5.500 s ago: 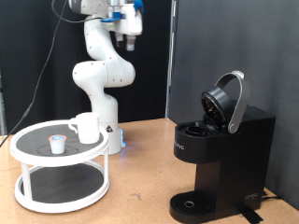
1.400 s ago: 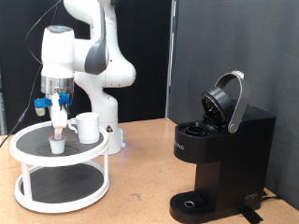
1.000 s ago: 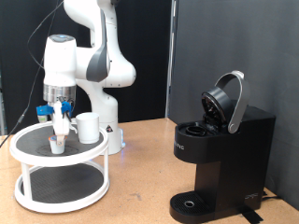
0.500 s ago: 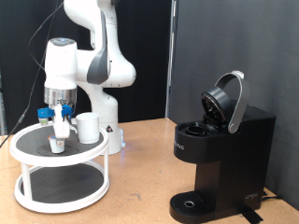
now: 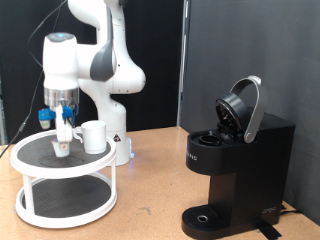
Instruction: Make a cup of coffee with the keurig machine
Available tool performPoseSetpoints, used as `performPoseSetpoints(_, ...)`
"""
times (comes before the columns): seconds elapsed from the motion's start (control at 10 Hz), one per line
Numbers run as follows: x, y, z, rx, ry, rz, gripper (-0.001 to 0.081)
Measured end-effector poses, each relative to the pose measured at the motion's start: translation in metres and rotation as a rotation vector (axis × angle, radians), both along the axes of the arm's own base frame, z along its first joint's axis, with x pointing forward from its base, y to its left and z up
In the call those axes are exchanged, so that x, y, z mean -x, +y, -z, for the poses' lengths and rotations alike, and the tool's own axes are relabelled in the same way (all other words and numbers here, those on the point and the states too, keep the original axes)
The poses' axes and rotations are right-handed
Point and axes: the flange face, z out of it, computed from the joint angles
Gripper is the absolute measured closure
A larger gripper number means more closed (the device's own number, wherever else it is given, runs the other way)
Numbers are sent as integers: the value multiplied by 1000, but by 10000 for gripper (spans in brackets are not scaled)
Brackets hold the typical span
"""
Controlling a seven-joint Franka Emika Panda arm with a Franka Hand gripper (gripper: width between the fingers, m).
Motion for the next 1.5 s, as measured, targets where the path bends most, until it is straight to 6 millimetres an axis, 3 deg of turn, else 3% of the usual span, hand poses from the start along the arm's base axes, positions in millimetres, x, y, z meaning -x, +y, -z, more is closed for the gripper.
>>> performPoseSetpoints(0.3, 0, -7, -39, -18, -15, -16, 408)
performPoseSetpoints(0.5, 0, -4, -37, -48, -13, -8, 408)
performPoseSetpoints(0.9, -26, 39, -64, -311, -83, -47, 408)
performPoseSetpoints(1.1, -42, 63, -76, -320, -125, 22, 408)
performPoseSetpoints(1.3, -45, 71, -78, -301, -128, 58, 409)
performPoseSetpoints(1.5, -44, 85, -82, -447, -102, 20, 409)
